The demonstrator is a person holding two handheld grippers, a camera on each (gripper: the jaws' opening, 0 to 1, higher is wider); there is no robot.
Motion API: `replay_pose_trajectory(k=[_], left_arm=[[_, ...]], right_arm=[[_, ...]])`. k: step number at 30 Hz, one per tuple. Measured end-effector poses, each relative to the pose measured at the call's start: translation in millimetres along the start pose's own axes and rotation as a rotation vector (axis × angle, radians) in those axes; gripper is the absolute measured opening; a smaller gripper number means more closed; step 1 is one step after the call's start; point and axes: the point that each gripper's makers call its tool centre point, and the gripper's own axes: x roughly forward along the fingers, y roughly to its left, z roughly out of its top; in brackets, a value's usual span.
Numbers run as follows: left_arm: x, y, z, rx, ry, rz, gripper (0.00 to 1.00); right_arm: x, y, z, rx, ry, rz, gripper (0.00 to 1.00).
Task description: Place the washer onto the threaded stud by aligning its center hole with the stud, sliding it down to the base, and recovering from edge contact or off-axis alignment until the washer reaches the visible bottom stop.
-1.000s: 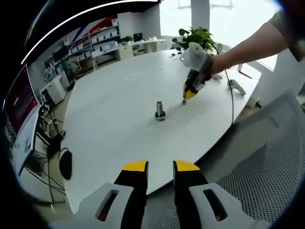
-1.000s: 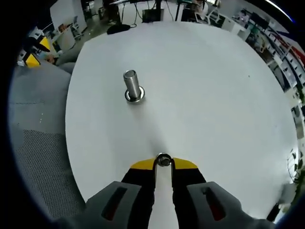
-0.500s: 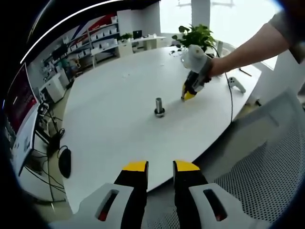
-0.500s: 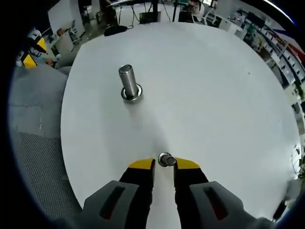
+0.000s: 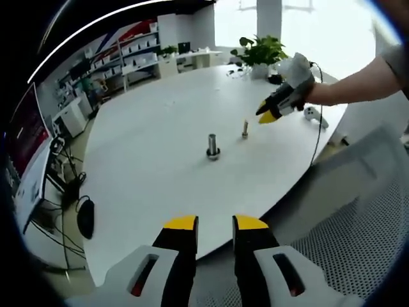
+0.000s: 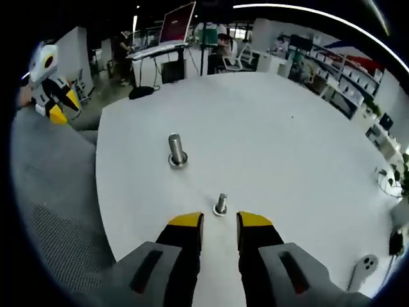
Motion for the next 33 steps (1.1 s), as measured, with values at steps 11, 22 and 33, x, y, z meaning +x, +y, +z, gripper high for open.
replay_pose_trajectory(k=[11,22,33], left_arm=[[-11.0,-0.1,20.0,0.002,-0.125,0.006,0.2],[-26.9,2.9,41.0,-0.034,-0.273,-0.003,0.2],[-29.2,-3.2,46.2,-0.027,-0.308,-0.031,0.21]], right_arm=[[-95.1,74.1,34.6,0.203,-0.205,0.004,0.25],[-135.9,92.2,35.1,0.199,-0.234,-0.171,0.33],[-143.9,82.7,14.2,0.135,-0.215,-0.291,0.33]])
